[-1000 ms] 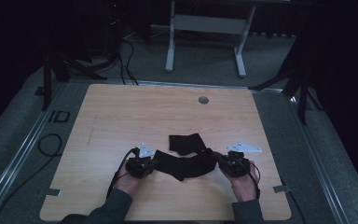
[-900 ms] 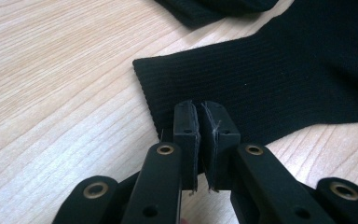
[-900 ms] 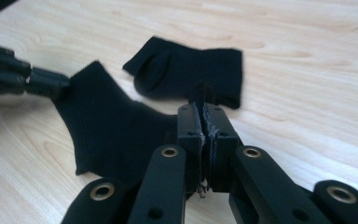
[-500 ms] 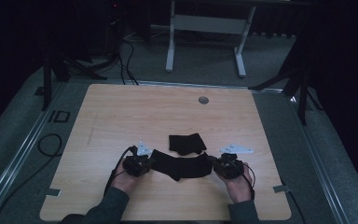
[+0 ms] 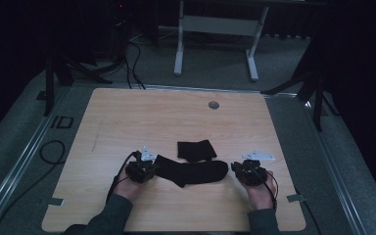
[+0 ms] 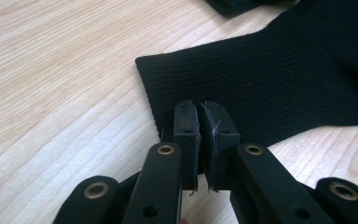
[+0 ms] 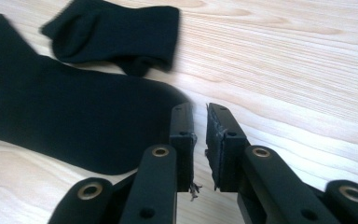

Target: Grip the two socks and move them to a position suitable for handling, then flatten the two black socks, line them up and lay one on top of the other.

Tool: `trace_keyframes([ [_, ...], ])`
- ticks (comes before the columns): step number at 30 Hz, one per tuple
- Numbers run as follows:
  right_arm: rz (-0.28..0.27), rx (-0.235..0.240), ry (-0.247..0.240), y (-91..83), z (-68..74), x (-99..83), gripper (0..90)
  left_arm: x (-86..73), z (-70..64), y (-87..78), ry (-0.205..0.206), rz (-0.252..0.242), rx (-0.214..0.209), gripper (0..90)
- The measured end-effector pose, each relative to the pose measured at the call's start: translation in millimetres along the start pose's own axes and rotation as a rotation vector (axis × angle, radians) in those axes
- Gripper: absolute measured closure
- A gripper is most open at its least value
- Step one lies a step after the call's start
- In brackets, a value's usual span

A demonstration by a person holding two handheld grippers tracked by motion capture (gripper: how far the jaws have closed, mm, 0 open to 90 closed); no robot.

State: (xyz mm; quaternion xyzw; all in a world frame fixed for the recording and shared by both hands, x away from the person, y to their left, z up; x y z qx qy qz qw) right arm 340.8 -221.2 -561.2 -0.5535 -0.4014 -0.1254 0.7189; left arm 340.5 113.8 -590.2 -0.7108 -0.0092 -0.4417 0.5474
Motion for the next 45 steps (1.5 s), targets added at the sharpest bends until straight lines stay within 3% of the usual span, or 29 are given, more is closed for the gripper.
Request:
trace_keyframes([
  [7,-0.014,0.01,0.001,-3.1,-2.7,0.4,76.6,-0.7,2.5,-1.0,-0.003,0.002,0.007,84.9],
  [10,-0.017,0.019,-0.011,-2.7,0.5,1.0,76.2,-1.0,2.7,-1.1,-0.002,0.003,0.007,84.7],
  [13,-0.034,0.069,0.002,-3.4,6.1,3.9,75.8,-1.2,2.5,-1.2,-0.001,0.002,0.009,84.6],
  [18,-0.039,0.082,-0.04,-2.2,14.9,6.7,74.5,-1.3,3.1,-1.1,-0.005,-0.001,0.002,84.6],
  [23,-0.035,0.093,-0.038,0.5,18.7,7.1,74.5,-1.4,3.1,-0.7,-0.004,-0.006,0.001,84.6],
  [38,-0.018,0.132,-0.121,9.2,49.7,11.5,73.7,-1.3,2.6,-0.5,0.003,-0.006,0.01,84.5],
  [45,0.003,0.157,-0.189,16.7,74.2,15.8,73.0,-1.7,2.4,-0.5,0.001,-0.011,0.012,84.5],
])
Point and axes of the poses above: each handheld gripper's, and its own axes: y roughly forward along the jaws, x roughly out of its top, z roughly to its left, the point moved 5 cm from there along y, roughly forward along the jaws, and after that the axes turned 1 degree about z, right-handed, at the moved point
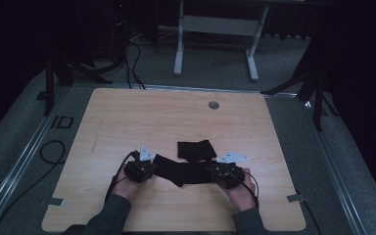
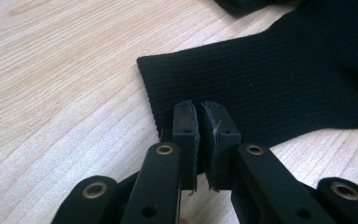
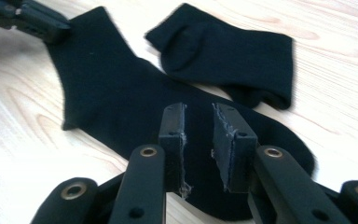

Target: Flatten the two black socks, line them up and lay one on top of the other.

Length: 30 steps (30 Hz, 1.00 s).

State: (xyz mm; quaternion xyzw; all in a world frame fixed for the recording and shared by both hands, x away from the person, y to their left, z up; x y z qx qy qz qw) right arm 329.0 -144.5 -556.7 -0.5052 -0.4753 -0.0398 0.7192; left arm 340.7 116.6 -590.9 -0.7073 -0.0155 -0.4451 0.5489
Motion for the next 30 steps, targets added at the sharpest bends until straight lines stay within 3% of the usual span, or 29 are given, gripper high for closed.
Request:
trace_keyframes([
  [9,0.036,0.018,-0.068,21.9,14.2,20.9,72.4,-0.1,-0.1,-0.1,-0.004,0.0,-0.001,84.2],
  [13,0.072,0.027,-0.089,42.4,20.4,35.7,70.5,0.0,-0.6,0.0,-0.007,-0.002,0.001,83.7],
  [21,0.123,0.018,-0.11,68.9,24.3,54.1,65.5,0.0,-0.4,-0.3,-0.006,0.001,-0.004,82.6],
  [24,0.177,0.004,-0.095,81.2,20.8,57.6,65.2,0.1,-1.1,-0.1,-0.003,0.0,0.0,82.4],
  [27,0.209,0.004,-0.093,88.1,19.8,58.1,69.1,0.1,-1.2,-0.2,-0.005,0.001,-0.002,82.3],
  [28,0.25,0.001,-0.072,95.0,17.8,57.3,77.5,0.1,-1.4,-0.2,-0.004,0.001,-0.001,82.2],
  [30,0.265,-0.004,-0.042,97.3,16.2,57.7,85.1,0.1,-1.5,-0.2,-0.001,0.003,0.001,82.2],
])
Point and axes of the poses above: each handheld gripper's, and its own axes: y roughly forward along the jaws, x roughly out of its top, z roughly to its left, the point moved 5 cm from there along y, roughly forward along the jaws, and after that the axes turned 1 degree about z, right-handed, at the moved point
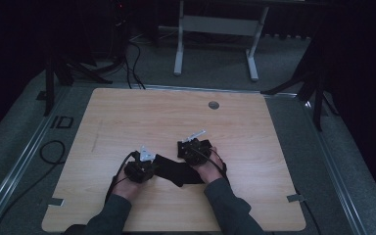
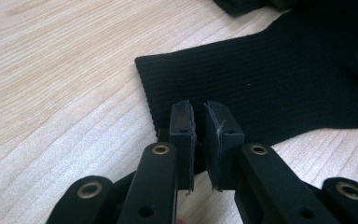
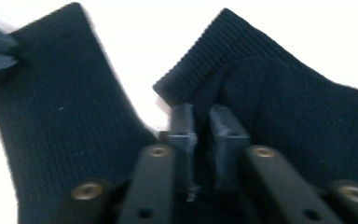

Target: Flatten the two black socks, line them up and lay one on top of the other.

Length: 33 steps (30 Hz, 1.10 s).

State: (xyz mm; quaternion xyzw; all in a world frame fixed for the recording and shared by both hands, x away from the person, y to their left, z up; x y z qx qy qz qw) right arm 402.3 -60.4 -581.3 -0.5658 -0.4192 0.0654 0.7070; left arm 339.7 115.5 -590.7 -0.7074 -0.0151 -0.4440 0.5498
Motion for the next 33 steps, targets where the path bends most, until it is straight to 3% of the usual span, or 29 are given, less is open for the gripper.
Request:
trace_keyframes([
  [8,-0.012,0.044,0.057,-2.1,-1.7,3.1,88.3,0.4,-1.8,-0.5,0.009,0.0,0.017,81.2],
  [18,-0.085,0.08,0.031,-27.9,3.4,15.7,88.3,5.6,2.4,-10.6,-0.025,-0.048,-0.021,73.1],
  [21,-0.097,0.077,0.034,-33.8,2.3,19.1,88.3,6.6,8.9,-15.6,-0.047,-0.076,-0.011,70.5],
  [28,-0.139,0.086,0.046,-46.2,-2.5,24.0,88.3,2.5,22.8,-13.7,-0.111,-0.066,0.019,67.2],
  [33,-0.163,0.104,0.083,-56.0,-11.4,24.3,88.3,0.3,28.1,-12.1,-0.11,-0.055,0.061,63.7],
])
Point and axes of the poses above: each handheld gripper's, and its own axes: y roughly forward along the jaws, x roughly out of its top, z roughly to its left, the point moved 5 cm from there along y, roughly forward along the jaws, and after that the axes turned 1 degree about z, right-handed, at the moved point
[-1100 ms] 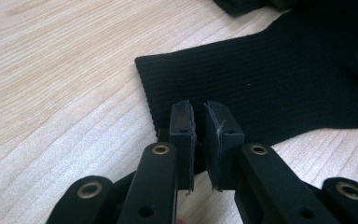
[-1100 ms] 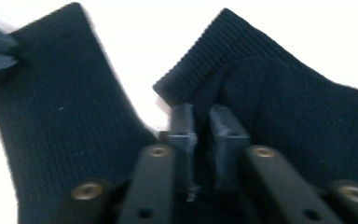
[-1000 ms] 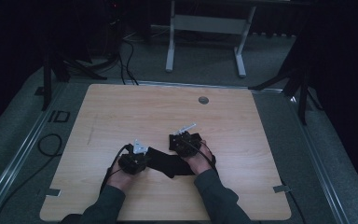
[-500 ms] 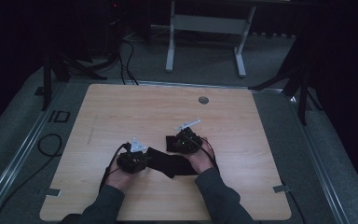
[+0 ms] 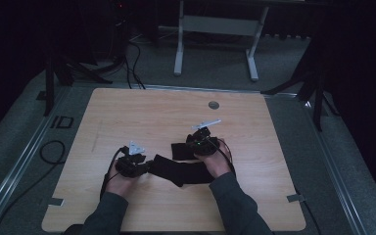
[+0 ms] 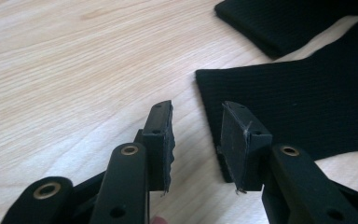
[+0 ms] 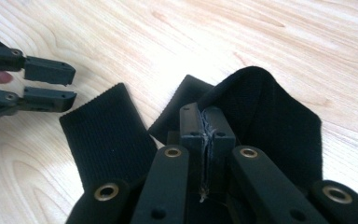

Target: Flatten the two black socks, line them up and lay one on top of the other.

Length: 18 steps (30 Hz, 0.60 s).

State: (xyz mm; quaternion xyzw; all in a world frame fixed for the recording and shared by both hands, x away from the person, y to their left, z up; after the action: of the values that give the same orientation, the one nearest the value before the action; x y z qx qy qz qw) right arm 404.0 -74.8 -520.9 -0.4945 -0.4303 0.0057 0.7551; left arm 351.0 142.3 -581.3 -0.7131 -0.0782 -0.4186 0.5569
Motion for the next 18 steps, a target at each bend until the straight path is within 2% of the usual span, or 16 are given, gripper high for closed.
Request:
trace_keyframes([
  [8,-0.035,-0.006,0.041,-16.6,-17.0,-1.6,88.3,-3.1,4.1,0.8,-0.009,0.019,0.02,63.7],
  [18,-0.05,-0.019,0.088,-29.8,-39.5,-12.1,88.1,-4.5,4.0,3.0,-0.021,0.026,0.031,62.1],
])
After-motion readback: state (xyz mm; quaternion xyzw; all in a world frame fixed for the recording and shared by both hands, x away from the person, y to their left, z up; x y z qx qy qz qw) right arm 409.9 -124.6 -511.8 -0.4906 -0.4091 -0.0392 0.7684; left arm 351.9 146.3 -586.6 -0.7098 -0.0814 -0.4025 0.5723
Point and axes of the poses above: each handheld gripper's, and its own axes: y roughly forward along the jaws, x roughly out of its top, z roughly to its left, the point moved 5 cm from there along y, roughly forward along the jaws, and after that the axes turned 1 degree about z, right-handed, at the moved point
